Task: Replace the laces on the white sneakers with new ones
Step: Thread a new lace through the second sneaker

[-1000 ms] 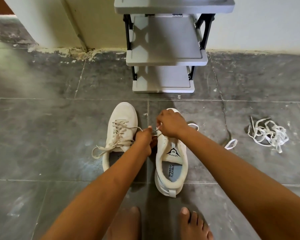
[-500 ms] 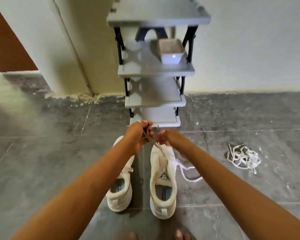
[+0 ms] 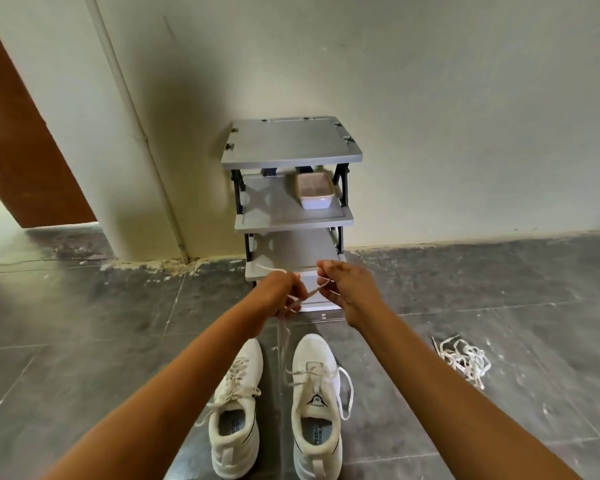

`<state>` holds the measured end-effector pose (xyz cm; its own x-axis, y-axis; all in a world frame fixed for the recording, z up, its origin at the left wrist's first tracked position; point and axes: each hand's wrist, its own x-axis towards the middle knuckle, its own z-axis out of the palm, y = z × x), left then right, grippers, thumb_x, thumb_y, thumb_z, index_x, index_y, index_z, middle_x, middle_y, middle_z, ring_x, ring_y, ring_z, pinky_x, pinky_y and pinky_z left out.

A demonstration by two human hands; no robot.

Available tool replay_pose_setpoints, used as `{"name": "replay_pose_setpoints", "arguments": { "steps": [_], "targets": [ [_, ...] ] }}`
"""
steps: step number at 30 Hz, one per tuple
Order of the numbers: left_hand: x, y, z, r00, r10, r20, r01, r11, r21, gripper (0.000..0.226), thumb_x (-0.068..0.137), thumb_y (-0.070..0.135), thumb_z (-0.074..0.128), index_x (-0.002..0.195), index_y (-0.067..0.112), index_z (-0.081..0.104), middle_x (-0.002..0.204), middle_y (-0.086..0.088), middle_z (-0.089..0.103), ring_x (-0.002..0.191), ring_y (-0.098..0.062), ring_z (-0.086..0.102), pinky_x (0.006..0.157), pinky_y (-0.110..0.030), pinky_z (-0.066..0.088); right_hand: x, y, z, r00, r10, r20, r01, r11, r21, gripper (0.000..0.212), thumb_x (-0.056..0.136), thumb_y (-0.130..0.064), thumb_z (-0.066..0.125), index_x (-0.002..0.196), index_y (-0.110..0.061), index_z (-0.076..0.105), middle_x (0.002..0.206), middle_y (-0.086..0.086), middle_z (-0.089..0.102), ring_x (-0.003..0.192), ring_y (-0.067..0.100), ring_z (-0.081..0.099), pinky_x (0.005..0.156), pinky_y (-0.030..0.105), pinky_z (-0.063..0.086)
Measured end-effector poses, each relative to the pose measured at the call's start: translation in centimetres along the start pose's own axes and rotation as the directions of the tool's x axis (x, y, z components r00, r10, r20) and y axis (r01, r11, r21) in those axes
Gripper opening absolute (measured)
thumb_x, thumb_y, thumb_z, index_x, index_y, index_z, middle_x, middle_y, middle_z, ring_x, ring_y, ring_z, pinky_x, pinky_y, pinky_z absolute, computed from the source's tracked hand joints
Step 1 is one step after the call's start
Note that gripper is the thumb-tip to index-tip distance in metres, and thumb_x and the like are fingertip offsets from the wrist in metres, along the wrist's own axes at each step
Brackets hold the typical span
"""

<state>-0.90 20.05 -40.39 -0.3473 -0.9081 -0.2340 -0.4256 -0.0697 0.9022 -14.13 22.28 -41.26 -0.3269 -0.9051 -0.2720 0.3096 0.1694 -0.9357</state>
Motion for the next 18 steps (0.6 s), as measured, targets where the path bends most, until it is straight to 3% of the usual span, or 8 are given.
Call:
{"name": "replay_pose_setpoints", "arguments": {
  "steps": [3,6,9,12,15,18],
  "targets": [
    [0.5,-1.5,0.3,0.993,0.094,-0.071,-0.081,0.982,0.173,0.030,0.099,0.009,0.038,0.084,0.011,0.064,0.090,-0.005,0.061,0.082,-0.016,0.054,0.077,-0.029,0.045,0.0,1.0,-0.4,0.999,0.014,-0.040,-0.015,1.000,-0.020,0.017,0.093,-0.011,0.055,0.104,-0.002,0.065,0.071,0.005,0.055,0.062,0.012,0.051,0.064,0.023,0.052],
    [0.8,-1.6,0.6,0.989,0.110,-0.098,-0.102,0.992,0.080,0.023,0.097,0.006,0.037,0.098,0.012,0.059,0.076,-0.002,0.054,0.064,-0.012,0.047,0.060,-0.024,0.042,0.5,1.3,-0.2,0.997,0.065,-0.050,-0.066,0.997,-0.028,0.012,0.092,-0.010,0.057,0.097,-0.002,0.063,0.069,0.005,0.057,0.060,0.012,0.052,0.058,0.021,0.050],
    [1.2,-1.3,0.5,0.998,0.015,-0.068,-0.017,0.999,-0.034,0.024,0.099,0.027,0.037,0.113,0.016,0.052,0.072,0.001,0.043,0.054,-0.009,0.033,0.048,-0.021,0.028,0.7,1.8,0.2,0.995,0.097,-0.031,-0.099,0.993,-0.058,0.014,0.094,-0.009,0.053,0.097,0.001,0.063,0.070,0.007,0.061,0.060,0.011,0.057,0.057,0.019,0.052],
    [1.2,-1.9,0.4,0.997,0.002,-0.076,-0.012,0.991,-0.130,0.035,0.101,0.038,0.029,0.107,0.018,0.058,0.067,0.002,0.039,0.053,-0.009,0.030,0.046,-0.020,0.025,0.8,2.2,0.2,0.996,0.073,-0.042,-0.075,0.996,-0.040,0.010,0.094,-0.007,0.054,0.095,-0.002,0.062,0.073,0.007,0.064,0.062,0.012,0.060,0.057,0.020,0.054],
    [1.2,-2.4,0.1,0.990,0.048,-0.133,-0.073,0.979,-0.190,0.030,0.101,0.025,0.040,0.090,0.015,0.067,0.065,0.001,0.047,0.054,-0.009,0.038,0.048,-0.019,0.034,1.0,2.3,-0.1,0.997,0.051,-0.049,-0.053,0.998,-0.039,0.003,0.092,-0.006,0.056,0.091,-0.005,0.059,0.081,0.009,0.065,0.066,0.013,0.062,0.067,0.025,0.054],
    [1.0,-2.5,-0.2,0.996,0.016,-0.093,-0.046,0.941,-0.334,0.021,0.098,0.014,0.047,0.092,0.009,0.067,0.070,-0.001,0.063,0.059,-0.009,0.054,0.056,-0.018,0.048,0.8,2.5,0.2,0.998,0.060,-0.027,-0.061,0.997,-0.042,0.005,0.089,-0.011,0.061,0.090,-0.006,0.060,0.078,0.006,0.062,0.068,0.013,0.058,0.076,0.029,0.051]
  ]
}}
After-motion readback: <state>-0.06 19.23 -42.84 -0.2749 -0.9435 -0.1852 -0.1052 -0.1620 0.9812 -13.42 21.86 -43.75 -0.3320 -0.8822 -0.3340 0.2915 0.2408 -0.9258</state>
